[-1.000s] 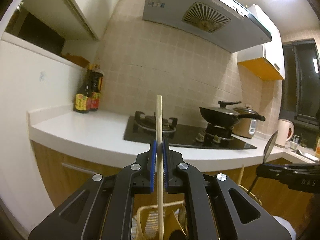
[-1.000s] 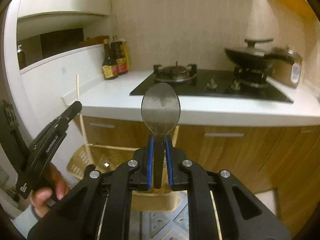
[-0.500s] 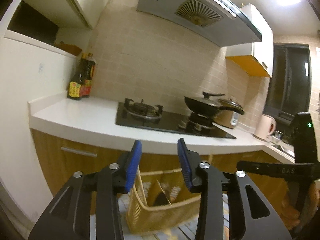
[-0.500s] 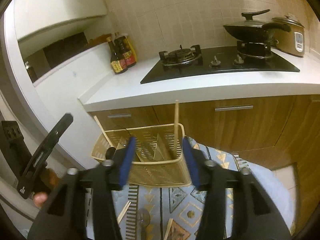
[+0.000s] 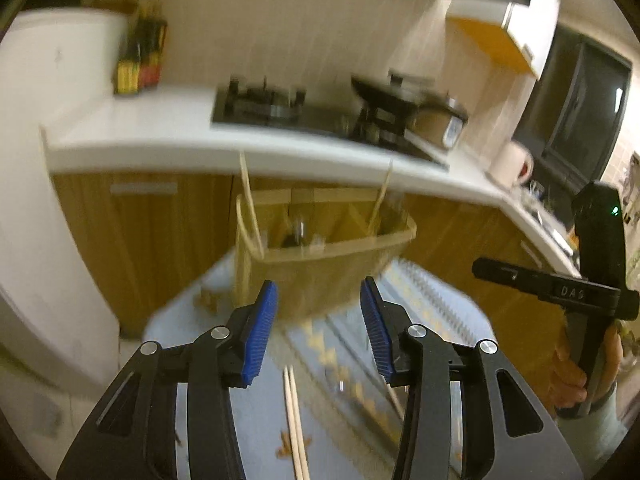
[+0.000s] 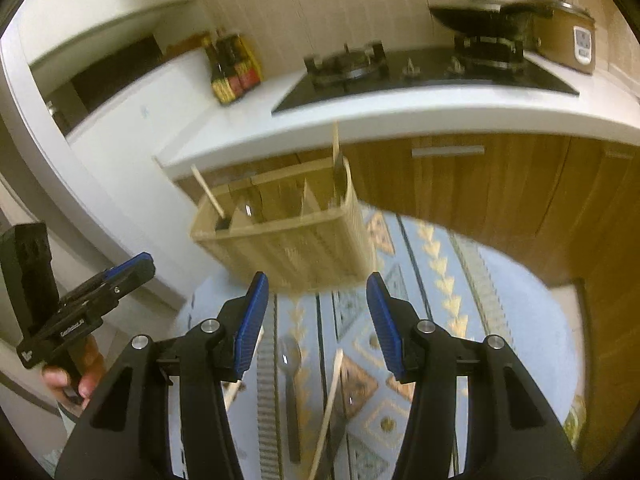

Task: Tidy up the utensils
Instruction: 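Lower both open tools to the table and grasp a clear spoon with each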

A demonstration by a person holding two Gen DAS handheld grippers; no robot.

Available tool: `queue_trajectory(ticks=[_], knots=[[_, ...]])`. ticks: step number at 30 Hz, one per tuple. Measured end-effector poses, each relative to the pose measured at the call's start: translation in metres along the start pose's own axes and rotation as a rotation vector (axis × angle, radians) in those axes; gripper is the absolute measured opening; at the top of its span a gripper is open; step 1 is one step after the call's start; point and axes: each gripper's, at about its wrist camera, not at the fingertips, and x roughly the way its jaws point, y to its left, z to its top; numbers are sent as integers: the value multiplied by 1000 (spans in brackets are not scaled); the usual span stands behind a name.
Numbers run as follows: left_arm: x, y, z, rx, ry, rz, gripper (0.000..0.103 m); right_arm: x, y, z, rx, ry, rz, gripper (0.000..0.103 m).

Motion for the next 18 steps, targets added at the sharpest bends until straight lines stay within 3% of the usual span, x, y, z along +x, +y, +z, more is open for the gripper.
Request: queue_trajectory(ticks=[4,9,11,15,18], knots=[[28,8,-25,-58,163,-55,42,18,-1,-21,-14,97,-32,48],[62,8,-60,-90,308,-90,42,47,-9,-63,-23,272,-63,47],[77,6,-74,-101,364,-98,42,57,-12,-79,-15,332,-65,37],[97,-11,-88,-67,418,-94,42,80,-18,-107,27,470,-53,30],[109,-22,-92,-19,433,-50,42,86,-16,-115,31,508,-57,27]])
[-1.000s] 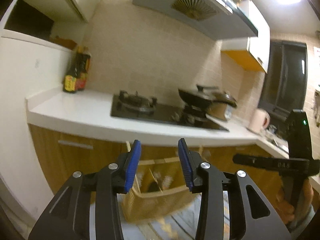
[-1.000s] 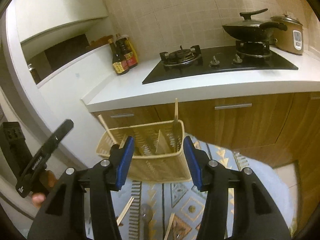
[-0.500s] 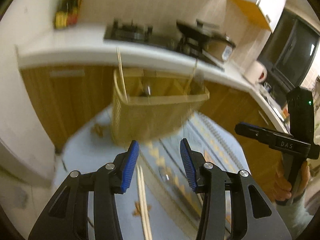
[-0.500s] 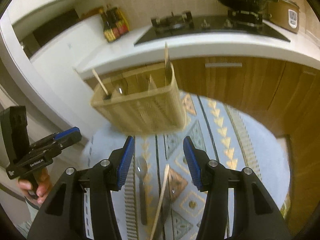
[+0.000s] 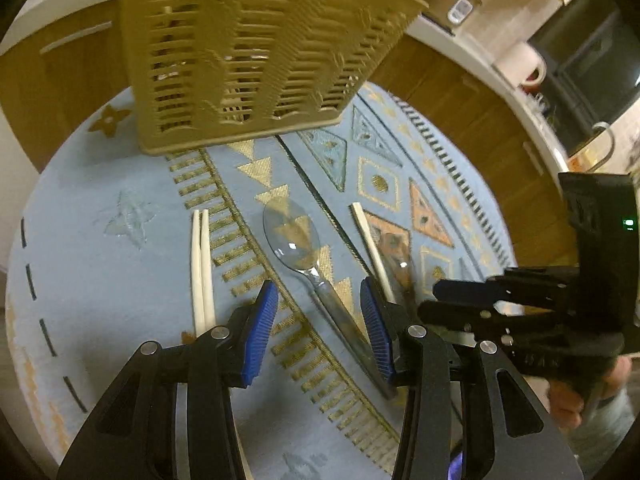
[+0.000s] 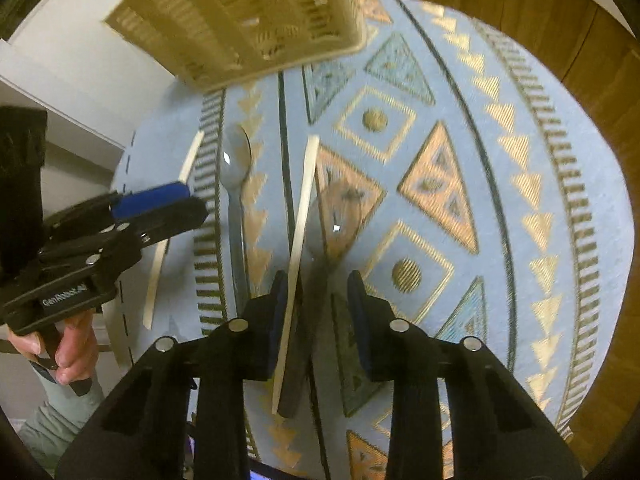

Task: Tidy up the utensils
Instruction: 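Lower both open tools to the table and grasp a clear spoon with each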

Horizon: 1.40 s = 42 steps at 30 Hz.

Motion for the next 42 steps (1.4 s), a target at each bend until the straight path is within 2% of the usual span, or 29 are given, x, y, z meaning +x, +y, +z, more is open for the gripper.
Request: queue_trajectory(ticks=[6,11,21,22,23,24,27,34,38,42], knots=[[14,-4,4,6,24,33,42,7,-1,1,3,6,-24,19],[17,-1,7,-1,36,38,42,12,4,3,-11,8,-56,18],[25,-18,14,61,34,131,42,21,26,4,-86,-1,-170,18],[26,-20,14,67,30,141,41,22,28,4,-99,-1,-178,18],[27,-23,14,75,21,166,32,23,30,4,-117,-4,-193,13],[29,-25,13,96,17,194,29,24,32,3,-131,-9,-213,13],[32,-34,11,159,19,240,30,23,30,0,-151,-14,-215,11],[36,-46,13,258,45,260,31,14,4,3,-102,-15,-205,10],[38,-54,13,346,70,267,24,11,-4,5,-87,-5,-182,11],[40,-62,14,430,108,261,23,6,-10,8,-56,20,-148,11]])
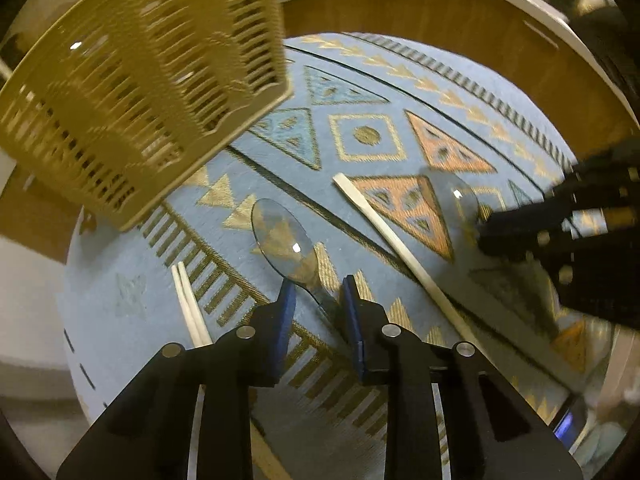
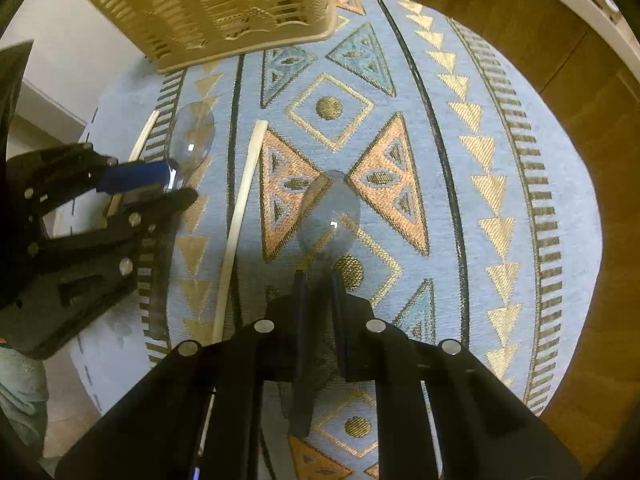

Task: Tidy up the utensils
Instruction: 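Lower both open tools to the table and grasp a clear spoon with each, then lift the clear spoon in the left tool over the basket while the right tool carries its spoon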

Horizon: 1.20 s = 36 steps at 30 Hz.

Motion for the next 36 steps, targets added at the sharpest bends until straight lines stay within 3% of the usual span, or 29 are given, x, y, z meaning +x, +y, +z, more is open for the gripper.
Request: queue_trajectory(ticks=[4,10,13,15,18,23,29,32,36], knots=[[1,-2,5,46,28,-19,26,-6,-17,10,16,32,30,11],[6,4,3,3,50,-26,28,-4,-11,7,-10,49,6,11],[9,-6,9,16,58,4,21,-5,-9,5,-26,42,-6,11],[11,-13,10,15,48,34,7,-7,-9,4,-37,32,-14,10],[9,-11,3,-19,25,17,4,-9,-6,1,-42,21,-14,10],[-4,4,-9,-106,-71,-99,0,-10,-12,-6,-65,-6,23,10],[-30,16,-16,-156,-191,-137,0,-35,-27,-13,-63,-74,74,10],[-51,27,-18,-180,-287,-187,0,-55,-34,-13,-74,-134,97,10],[-79,32,-17,-202,-405,-191,0,-86,-38,-10,-88,-227,126,10]])
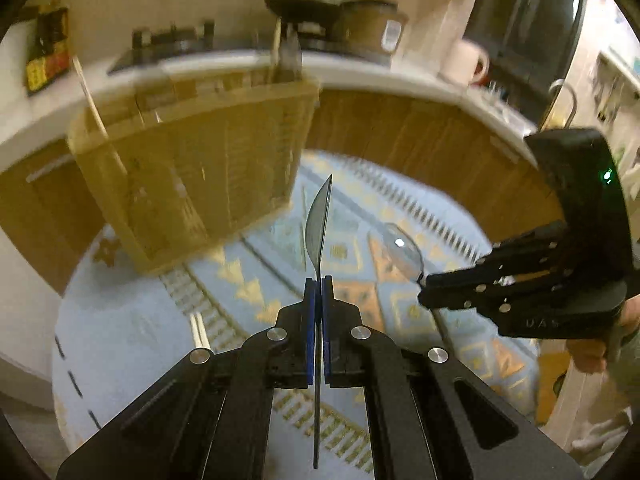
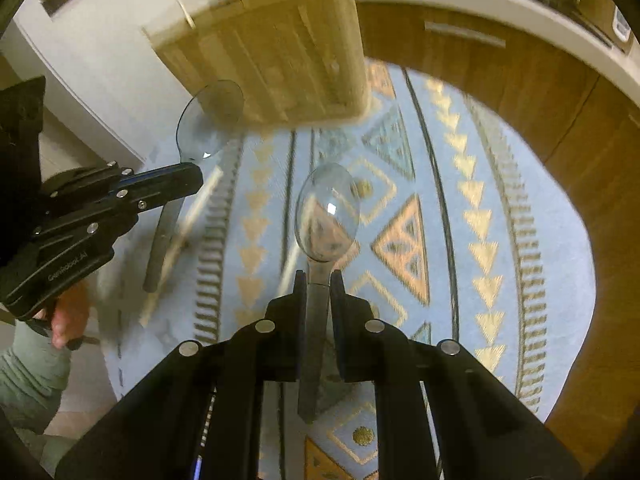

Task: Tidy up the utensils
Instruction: 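Lift the clear spoon in the left tool over the basket while the right tool carries its spoon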

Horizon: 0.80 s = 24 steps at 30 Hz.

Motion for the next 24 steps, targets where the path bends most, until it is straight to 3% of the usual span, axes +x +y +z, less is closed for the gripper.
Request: queue_trajectory(ticks=[15,16,21,24], knots=[[-106,16,65,-65,-502,-42,0,-85,15,53,-34,-355,23,10],[-113,22,72,-83,-541,-42,0,-80,32,61,-26,-374,25,10],[-123,43,92,-169,-656,-28,0,-95,54,101,-35,-530,11,10],[-119,53,100,-204,-712,24,0,-98,58,115,-28,-605,10,10]])
